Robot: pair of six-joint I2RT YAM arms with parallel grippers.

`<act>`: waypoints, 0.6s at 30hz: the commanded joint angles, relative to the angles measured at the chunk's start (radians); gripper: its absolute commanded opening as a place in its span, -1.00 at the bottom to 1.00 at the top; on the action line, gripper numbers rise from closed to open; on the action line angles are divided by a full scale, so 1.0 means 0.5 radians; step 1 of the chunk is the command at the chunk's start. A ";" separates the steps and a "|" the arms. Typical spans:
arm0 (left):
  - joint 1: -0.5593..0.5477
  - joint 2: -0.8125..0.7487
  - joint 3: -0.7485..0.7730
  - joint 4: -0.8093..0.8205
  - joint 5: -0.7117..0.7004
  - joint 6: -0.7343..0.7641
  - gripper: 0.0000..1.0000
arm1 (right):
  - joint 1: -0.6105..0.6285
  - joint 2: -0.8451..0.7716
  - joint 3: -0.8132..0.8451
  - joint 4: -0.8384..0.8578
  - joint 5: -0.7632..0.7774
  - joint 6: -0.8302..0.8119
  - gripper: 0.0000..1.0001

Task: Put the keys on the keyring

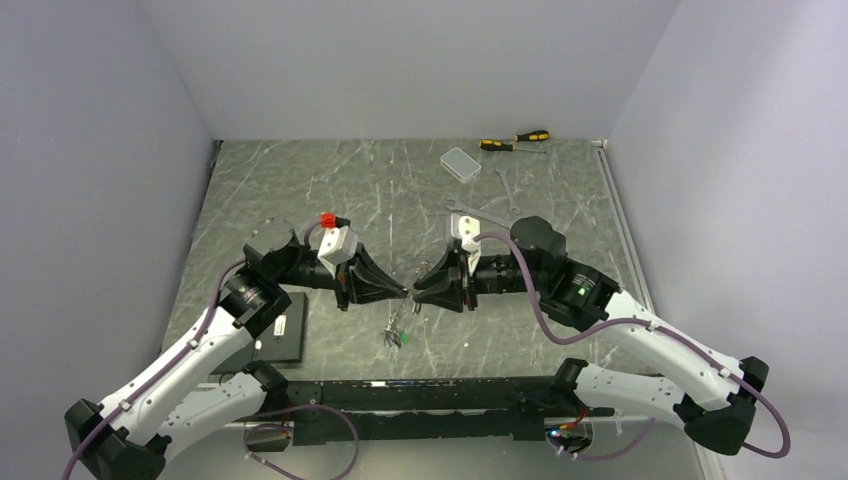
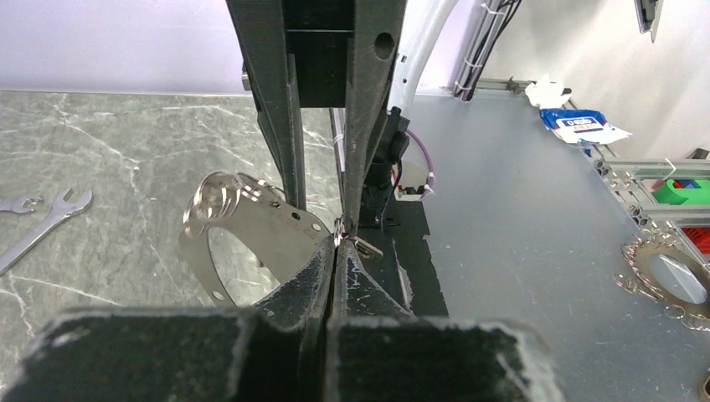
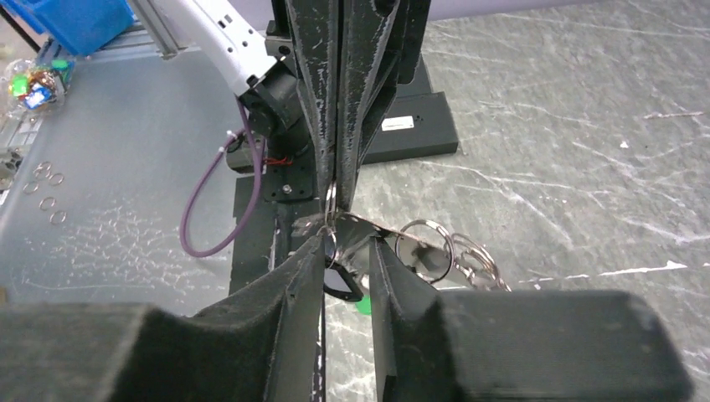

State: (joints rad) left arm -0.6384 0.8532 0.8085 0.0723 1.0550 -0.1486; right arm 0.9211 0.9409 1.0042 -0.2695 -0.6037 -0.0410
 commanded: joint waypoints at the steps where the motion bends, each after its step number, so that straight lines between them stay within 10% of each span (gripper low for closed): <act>1: -0.005 -0.065 0.000 0.175 0.056 -0.052 -1.00 | -0.014 0.020 -0.009 0.249 -0.014 0.079 -0.49; 10: 0.004 -0.109 -0.014 0.187 0.022 -0.055 -1.00 | -0.014 0.039 -0.020 0.257 -0.067 0.079 -0.89; 18: 0.019 -0.137 -0.027 0.229 0.011 -0.085 -1.00 | -0.025 -0.047 -0.111 0.264 -0.112 0.134 -0.27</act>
State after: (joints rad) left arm -0.6365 0.8104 0.7891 0.1059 1.0500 -0.1661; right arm 0.9157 0.9543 0.9760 -0.1818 -0.6376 0.0017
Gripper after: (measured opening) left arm 0.012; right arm 0.355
